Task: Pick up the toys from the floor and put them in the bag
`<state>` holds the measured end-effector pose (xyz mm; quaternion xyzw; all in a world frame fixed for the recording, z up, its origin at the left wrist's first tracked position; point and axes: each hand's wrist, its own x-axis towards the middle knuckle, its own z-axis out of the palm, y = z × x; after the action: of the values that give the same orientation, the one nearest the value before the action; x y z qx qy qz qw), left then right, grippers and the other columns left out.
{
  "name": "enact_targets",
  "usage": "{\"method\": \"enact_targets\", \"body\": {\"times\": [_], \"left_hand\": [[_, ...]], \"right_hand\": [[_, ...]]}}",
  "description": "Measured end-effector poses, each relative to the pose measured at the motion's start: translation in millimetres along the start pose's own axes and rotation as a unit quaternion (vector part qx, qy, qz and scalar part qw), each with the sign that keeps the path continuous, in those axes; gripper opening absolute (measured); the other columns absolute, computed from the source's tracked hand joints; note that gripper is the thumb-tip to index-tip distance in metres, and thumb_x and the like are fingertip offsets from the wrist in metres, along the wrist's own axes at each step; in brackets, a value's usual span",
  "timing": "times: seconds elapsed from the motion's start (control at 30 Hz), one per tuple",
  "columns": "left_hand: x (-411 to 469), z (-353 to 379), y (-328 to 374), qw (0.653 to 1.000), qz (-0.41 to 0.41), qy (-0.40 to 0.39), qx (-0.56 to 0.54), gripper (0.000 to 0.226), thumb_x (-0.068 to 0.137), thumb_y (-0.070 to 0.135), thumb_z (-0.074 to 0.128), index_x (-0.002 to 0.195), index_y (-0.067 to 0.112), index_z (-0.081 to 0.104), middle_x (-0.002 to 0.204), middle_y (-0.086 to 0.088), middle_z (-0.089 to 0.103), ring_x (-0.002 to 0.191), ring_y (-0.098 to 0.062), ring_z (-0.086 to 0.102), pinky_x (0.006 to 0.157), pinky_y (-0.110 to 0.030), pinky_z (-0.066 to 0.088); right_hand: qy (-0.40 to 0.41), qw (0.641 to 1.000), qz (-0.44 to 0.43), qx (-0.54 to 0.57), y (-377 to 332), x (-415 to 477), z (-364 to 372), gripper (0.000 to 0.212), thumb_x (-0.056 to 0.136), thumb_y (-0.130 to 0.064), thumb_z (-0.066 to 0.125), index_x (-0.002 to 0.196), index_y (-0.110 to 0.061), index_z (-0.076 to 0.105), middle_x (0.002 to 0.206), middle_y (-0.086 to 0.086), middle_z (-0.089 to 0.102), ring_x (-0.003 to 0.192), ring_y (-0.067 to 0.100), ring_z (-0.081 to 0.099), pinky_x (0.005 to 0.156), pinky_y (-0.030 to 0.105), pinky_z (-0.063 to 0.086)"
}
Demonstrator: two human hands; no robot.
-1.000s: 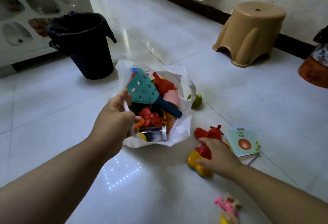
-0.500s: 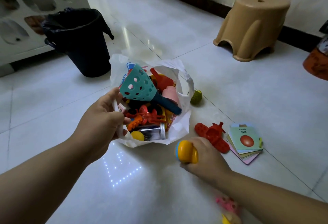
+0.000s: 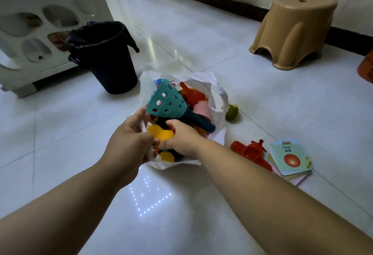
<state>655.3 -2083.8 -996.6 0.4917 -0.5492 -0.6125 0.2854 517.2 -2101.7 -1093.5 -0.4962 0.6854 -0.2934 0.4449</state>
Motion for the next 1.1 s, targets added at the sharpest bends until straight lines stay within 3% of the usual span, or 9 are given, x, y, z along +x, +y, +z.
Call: {"method": "enact_targets", "body": {"times": [0.17, 0.27, 0.37, 0.47, 0.53, 0.73, 0.87, 0.97, 1.1], "left_hand": [[-3, 6, 2, 1.0, 0.01, 0.008, -0.003, 0.072, 0.077, -0.021, 0.037, 0.087, 0.048, 0.051, 0.089, 0.017, 0.059, 0.083, -0.019, 0.06, 0.057, -0.029, 0.049], [-1, 10, -2, 1.0, 0.012, 0.021, -0.016, 0.074, 0.079, -0.02, 0.035, 0.111, 0.044, 0.051, 0.088, 0.019, 0.058, 0.082, -0.018, 0.059, 0.053, -0.026, 0.049], [-1, 14, -5, 1.0, 0.014, 0.018, -0.001, 0.079, 0.08, -0.02, 0.034, 0.14, 0.031, 0.04, 0.093, 0.019, 0.052, 0.09, -0.02, 0.058, 0.071, -0.037, 0.047], [-2, 15, -5, 1.0, 0.013, 0.016, 0.018, 0.078, 0.08, -0.019, 0.035, 0.143, 0.028, 0.037, 0.093, 0.016, 0.05, 0.085, -0.016, 0.056, 0.07, -0.035, 0.046], [-3, 17, -5, 0.999, 0.01, 0.021, 0.024, 0.077, 0.081, -0.018, 0.036, 0.144, 0.027, 0.035, 0.094, 0.017, 0.05, 0.083, -0.014, 0.056, 0.063, -0.031, 0.045], [-8, 16, -4, 0.999, 0.004, 0.027, 0.027, 0.078, 0.082, -0.018, 0.035, 0.146, 0.025, 0.03, 0.1, 0.014, 0.053, 0.084, -0.014, 0.057, 0.06, -0.03, 0.042], [-12, 15, -4, 0.999, 0.002, 0.031, 0.037, 0.08, 0.08, -0.019, 0.034, 0.147, 0.025, 0.029, 0.104, 0.013, 0.054, 0.083, -0.017, 0.057, 0.059, -0.031, 0.043], [-12, 14, -4, 0.999, 0.001, 0.031, 0.045, 0.081, 0.08, -0.02, 0.034, 0.147, 0.026, 0.029, 0.111, 0.011, 0.054, 0.083, -0.018, 0.056, 0.065, -0.035, 0.047], [-12, 14, -4, 0.998, 0.0, 0.028, 0.054, 0.081, 0.08, -0.02, 0.035, 0.147, 0.026, 0.029, 0.102, 0.017, 0.054, 0.083, -0.015, 0.057, 0.072, -0.038, 0.05]], "right_hand": [[0.035, 0.999, -0.029, -0.029, 29, -55, -62, 0.06, 0.084, -0.022, 0.07, 0.138, -0.028, 0.045, 0.137, 0.002, 0.052, 0.12, 0.017, 0.053, 0.099, 0.037, 0.049], [-0.055, 0.99, 0.05, -0.122, 69, -109, -97, 0.048, 0.08, -0.02, 0.074, 0.124, -0.03, 0.058, 0.113, -0.011, 0.06, 0.102, 0.015, 0.063, 0.084, 0.031, 0.055], [-0.157, 0.93, 0.101, -0.315, 122, -155, -106, 0.072, 0.071, -0.036, 0.08, 0.134, -0.04, 0.046, 0.133, -0.013, 0.05, 0.123, 0.008, 0.047, 0.095, 0.019, 0.04], [-0.226, 0.884, 0.111, -0.393, 168, -187, -88, 0.108, 0.062, -0.047, 0.082, 0.148, -0.041, 0.017, 0.157, -0.001, 0.018, 0.142, 0.019, 0.021, 0.114, 0.034, 0.026], [-0.248, 0.861, 0.088, -0.436, 186, -202, -69, 0.111, 0.062, -0.052, 0.079, 0.148, -0.042, 0.009, 0.16, 0.001, 0.004, 0.144, 0.026, 0.012, 0.115, 0.042, 0.024], [-0.193, 0.848, 0.027, -0.493, 195, -204, -32, 0.053, 0.077, -0.036, 0.066, 0.126, -0.028, 0.048, 0.147, 0.01, 0.028, 0.129, 0.034, 0.028, 0.1, 0.042, 0.04], [-0.065, 0.919, -0.006, -0.388, 161, -182, -33, 0.055, 0.074, -0.039, 0.068, 0.127, -0.031, 0.052, 0.141, 0.005, 0.035, 0.126, 0.029, 0.032, 0.1, 0.036, 0.041], [0.085, 0.978, -0.03, -0.186, 103, -161, -32, 0.062, 0.072, -0.043, 0.074, 0.128, -0.035, 0.05, 0.137, -0.001, 0.037, 0.122, 0.022, 0.038, 0.099, 0.035, 0.042], [0.14, 0.987, -0.029, 0.074, 27, -112, -21, 0.059, 0.076, -0.053, 0.068, 0.127, -0.037, 0.044, 0.126, 0.001, 0.044, 0.108, 0.018, 0.05, 0.092, 0.038, 0.049]]}}
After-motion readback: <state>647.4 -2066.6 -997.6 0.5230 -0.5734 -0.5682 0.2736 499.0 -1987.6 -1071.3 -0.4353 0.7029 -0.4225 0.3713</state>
